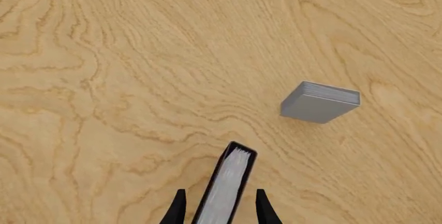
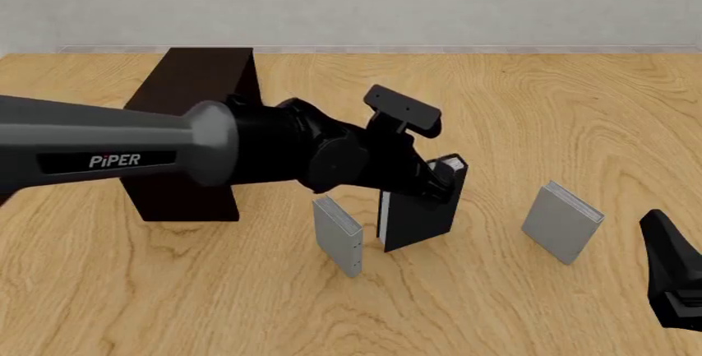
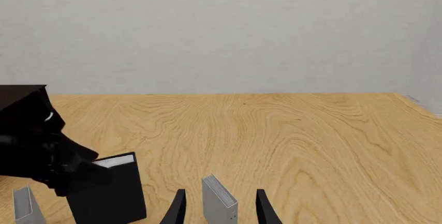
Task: Pick up the book in the middle and place it on the cabinet shelf.
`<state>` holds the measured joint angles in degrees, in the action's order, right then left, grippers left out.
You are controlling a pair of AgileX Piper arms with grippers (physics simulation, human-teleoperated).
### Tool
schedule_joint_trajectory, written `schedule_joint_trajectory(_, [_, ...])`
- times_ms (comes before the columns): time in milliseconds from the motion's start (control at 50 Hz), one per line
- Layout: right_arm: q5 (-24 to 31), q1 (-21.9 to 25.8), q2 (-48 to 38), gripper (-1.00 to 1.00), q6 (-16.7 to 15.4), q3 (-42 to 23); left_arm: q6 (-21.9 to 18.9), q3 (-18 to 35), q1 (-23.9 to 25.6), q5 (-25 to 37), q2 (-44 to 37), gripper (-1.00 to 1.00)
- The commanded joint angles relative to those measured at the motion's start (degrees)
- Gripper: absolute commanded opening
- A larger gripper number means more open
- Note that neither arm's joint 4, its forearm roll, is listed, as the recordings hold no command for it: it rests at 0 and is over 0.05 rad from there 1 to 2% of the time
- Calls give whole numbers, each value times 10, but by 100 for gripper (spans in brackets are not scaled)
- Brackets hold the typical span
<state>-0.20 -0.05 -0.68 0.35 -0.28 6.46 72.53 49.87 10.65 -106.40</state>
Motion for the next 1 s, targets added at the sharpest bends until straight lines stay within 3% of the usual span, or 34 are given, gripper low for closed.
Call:
schedule_joint_trajectory(20, [0, 0, 0, 100, 0, 0, 3, 1, 1, -2, -8, 100])
schedule_joint_trajectory(580, [0, 0, 0, 100, 0, 0, 9, 15, -9, 2, -47, 100])
schedule_joint_trajectory(600, [0, 0, 0, 100, 0, 0, 8, 17, -11, 4, -49, -100])
schedule_joint_trajectory(1000, [0, 0, 0, 100, 0, 0, 7, 17, -6, 19, -27, -100])
